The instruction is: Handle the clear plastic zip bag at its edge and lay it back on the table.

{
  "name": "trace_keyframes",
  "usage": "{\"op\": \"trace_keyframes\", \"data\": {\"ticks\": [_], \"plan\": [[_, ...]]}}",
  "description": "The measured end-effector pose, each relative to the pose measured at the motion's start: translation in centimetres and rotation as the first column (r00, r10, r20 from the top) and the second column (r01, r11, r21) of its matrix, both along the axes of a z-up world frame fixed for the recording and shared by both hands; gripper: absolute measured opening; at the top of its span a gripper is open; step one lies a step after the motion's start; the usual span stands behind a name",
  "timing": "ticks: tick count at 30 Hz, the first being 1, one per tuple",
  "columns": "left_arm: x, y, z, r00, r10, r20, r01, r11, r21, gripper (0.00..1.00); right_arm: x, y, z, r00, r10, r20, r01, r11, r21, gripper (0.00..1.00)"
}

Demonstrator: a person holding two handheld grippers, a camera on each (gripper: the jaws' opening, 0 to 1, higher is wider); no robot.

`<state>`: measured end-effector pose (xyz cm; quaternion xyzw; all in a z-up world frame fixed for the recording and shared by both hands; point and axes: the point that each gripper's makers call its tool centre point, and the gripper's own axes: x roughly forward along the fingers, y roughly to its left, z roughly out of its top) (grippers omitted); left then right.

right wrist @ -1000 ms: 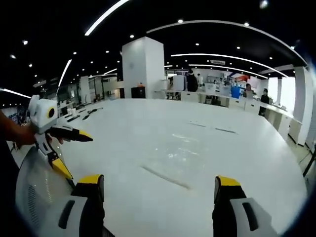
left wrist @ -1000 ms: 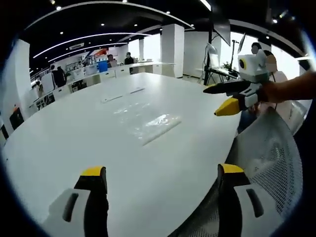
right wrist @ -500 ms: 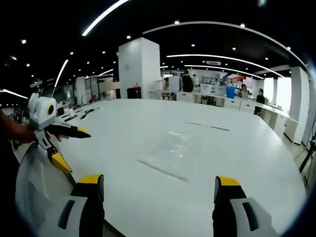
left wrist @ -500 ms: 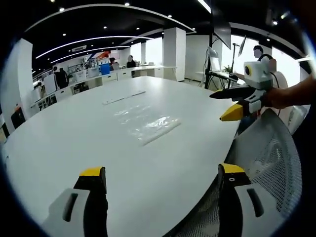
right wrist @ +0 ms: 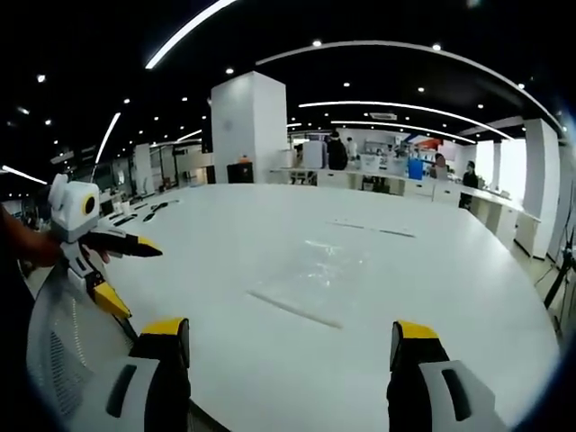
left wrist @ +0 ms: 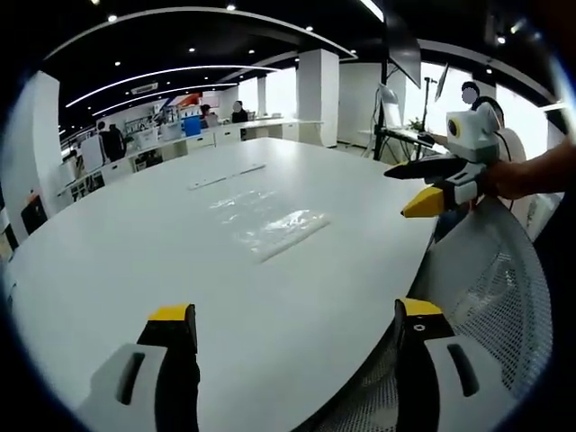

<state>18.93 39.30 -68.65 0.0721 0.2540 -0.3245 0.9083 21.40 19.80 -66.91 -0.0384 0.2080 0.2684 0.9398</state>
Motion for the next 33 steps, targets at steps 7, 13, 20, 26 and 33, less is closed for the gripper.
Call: {"op": "trace_keyframes", "data": {"ticks": [7,13,20,26,33], "plan": [[-0.1,-0.1,-0.1,1.0,-0.01,0.013,0.009,1.0,0.02,0.89,0.0,-0.4,-0.3,1.0,-0.008,0.014,0.008,1.0,0.006,0.92],[-0.1,0.0,-0.4,1.0,-0.014,0.019,0.013,0.999,0.032,0.88,-0.2,-0.2,-0.2,1.0,-0.006,0.03,0.006,1.0,0.001,0.91],[0.1,0.2,-0.7,1.0,-0.01,0.018,0.009,1.0,0.028,0.87,-0.3,-0.2,-0.4,0.999,-0.01,0.033,0.01,1.0,-0.004,0.91],[0.2,0.4,-0.7,1.0,-0.002,0.02,0.002,1.0,0.022,0.85,-0.6,-0.2,-1.5,1.0,0.003,0.03,-0.002,0.998,-0.055,0.89],[0.1,0.2,-1.1,1.0,-0.014,0.021,0.014,1.0,0.027,0.86,-0.3,-1.0,-1.4,0.999,-0.024,0.043,0.027,0.998,-0.062,0.82]]}}
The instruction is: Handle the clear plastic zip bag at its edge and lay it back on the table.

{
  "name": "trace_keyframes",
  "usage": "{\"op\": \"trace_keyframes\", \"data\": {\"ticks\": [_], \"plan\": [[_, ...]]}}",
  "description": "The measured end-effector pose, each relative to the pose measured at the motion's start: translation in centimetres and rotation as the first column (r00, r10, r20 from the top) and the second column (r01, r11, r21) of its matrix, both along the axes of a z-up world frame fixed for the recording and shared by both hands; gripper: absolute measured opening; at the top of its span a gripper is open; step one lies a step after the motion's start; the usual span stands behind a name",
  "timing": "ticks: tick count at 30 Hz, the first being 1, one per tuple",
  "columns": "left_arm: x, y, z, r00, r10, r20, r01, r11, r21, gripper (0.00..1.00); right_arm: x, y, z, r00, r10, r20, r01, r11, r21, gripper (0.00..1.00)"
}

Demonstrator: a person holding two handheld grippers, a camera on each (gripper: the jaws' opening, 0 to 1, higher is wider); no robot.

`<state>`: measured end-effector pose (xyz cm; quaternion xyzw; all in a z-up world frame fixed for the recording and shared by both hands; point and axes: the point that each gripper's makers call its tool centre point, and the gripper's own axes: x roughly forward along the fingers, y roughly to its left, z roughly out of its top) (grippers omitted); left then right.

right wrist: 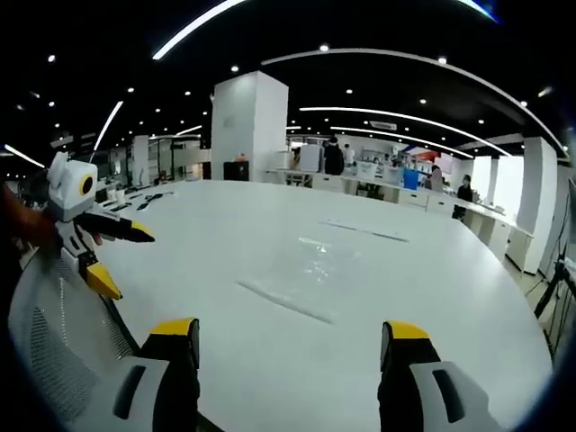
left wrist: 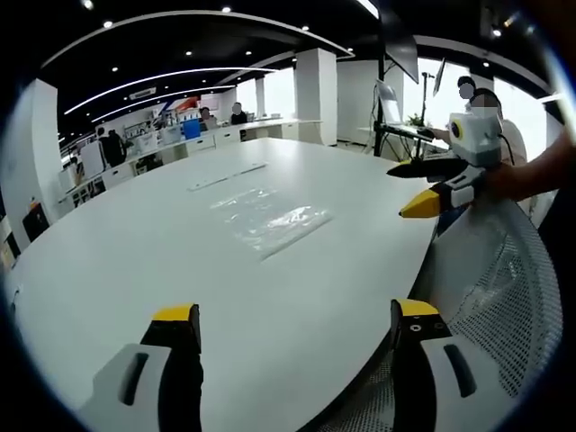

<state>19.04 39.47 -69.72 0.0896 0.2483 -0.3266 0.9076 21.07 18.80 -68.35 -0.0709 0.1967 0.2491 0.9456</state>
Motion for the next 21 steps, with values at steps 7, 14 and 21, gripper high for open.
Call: {"op": "trace_keyframes", "data": {"ticks": [7,14,21], "plan": [[0.09,-0.18,-0.09,1.0,-0.008,0.008,0.008,1.0,-0.002,0.84,-0.05,-0.07,-0.13,1.0,-0.005,-0.006,0.004,1.0,-0.007,0.79],[0.18,-0.1,-0.28,1.0,-0.007,0.007,0.007,1.0,-0.005,0.83,-0.06,-0.08,-0.44,1.0,-0.003,-0.02,0.003,1.0,-0.009,0.8],[-0.05,0.05,0.42,1.0,0.012,0.006,-0.012,1.0,-0.011,0.81,-0.04,-0.14,-0.7,0.999,0.0,-0.032,0.0,1.0,0.002,0.8]]}}
